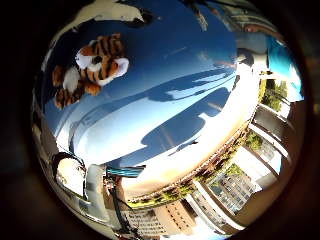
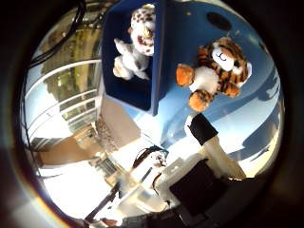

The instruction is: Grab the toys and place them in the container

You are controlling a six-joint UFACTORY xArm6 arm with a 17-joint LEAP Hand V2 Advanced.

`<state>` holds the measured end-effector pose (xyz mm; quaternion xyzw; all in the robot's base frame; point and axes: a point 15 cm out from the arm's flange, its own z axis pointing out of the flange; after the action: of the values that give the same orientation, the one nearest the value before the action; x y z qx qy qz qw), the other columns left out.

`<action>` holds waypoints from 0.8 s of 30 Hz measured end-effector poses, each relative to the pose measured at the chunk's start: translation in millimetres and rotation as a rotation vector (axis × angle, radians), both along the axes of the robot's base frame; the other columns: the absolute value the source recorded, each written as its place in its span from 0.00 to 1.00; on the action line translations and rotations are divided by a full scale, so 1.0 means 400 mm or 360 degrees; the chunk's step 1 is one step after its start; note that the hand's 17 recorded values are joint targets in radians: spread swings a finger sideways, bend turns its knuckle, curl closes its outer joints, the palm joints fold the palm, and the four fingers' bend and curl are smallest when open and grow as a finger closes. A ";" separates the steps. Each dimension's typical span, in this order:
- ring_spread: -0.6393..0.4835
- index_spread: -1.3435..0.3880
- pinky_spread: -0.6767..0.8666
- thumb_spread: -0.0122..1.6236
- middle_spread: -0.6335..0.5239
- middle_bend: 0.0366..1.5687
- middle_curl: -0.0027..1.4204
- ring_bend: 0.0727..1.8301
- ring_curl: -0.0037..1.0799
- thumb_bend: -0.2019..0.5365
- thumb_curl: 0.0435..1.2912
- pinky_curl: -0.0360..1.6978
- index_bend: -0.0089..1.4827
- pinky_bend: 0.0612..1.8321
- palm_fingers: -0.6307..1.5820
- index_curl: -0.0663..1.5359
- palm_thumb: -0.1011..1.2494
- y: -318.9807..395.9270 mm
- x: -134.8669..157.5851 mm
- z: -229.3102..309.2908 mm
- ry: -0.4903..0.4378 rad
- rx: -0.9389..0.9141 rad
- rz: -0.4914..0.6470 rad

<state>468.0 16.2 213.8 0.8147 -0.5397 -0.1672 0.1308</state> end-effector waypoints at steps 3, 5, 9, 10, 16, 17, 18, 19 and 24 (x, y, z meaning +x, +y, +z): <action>0.83 0.61 0.73 0.69 0.63 0.07 0.19 0.11 0.28 0.23 0.30 0.18 0.12 0.28 0.26 0.20 0.58 0.006 -0.021 -0.056 0.0078 -0.0012 0.0020; 0.83 0.61 0.73 0.69 0.62 0.07 0.19 0.11 0.28 0.23 0.29 0.18 0.12 0.27 0.26 0.20 0.58 0.006 -0.031 -0.091 0.0112 -0.0044 0.0050; 0.83 0.61 0.73 0.68 0.62 0.08 0.19 0.10 0.28 0.23 0.29 0.17 0.12 0.26 0.26 0.20 0.58 0.010 -0.044 -0.147 0.0143 -0.0111 0.0117; 0.83 0.62 0.73 0.68 0.62 0.08 0.19 0.09 0.28 0.23 0.29 0.17 0.12 0.26 0.26 0.20 0.58 0.009 -0.043 -0.158 0.0140 -0.0136 0.0134; 0.80 0.69 0.73 0.68 0.59 0.11 0.21 0.16 0.30 0.23 0.28 0.16 0.10 0.27 0.39 0.19 0.58 -0.013 -0.050 -0.203 0.0161 -0.0269 0.0196; 0.78 0.69 0.72 0.67 0.56 0.13 0.22 0.20 0.32 0.24 0.28 0.16 0.09 0.29 0.46 0.19 0.59 -0.015 -0.047 -0.204 0.0152 -0.0275 0.0197; 0.76 0.69 0.71 0.67 0.54 0.14 0.23 0.23 0.33 0.24 0.28 0.16 0.10 0.29 0.48 0.19 0.59 -0.017 -0.039 -0.202 0.0128 -0.0279 0.0200; 0.74 0.68 0.69 0.67 0.52 0.19 0.25 0.30 0.38 0.24 0.28 0.17 0.08 0.31 0.54 0.18 0.60 -0.017 -0.031 -0.199 0.0103 -0.0281 0.0204; 0.65 0.59 0.67 0.66 0.42 0.46 0.40 0.59 0.58 0.25 0.30 0.21 0.12 0.36 0.66 0.12 0.66 -0.017 -0.004 -0.193 -0.0010 -0.0276 0.0219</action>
<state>466.5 9.4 136.6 0.8359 -0.4954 -0.1079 0.2102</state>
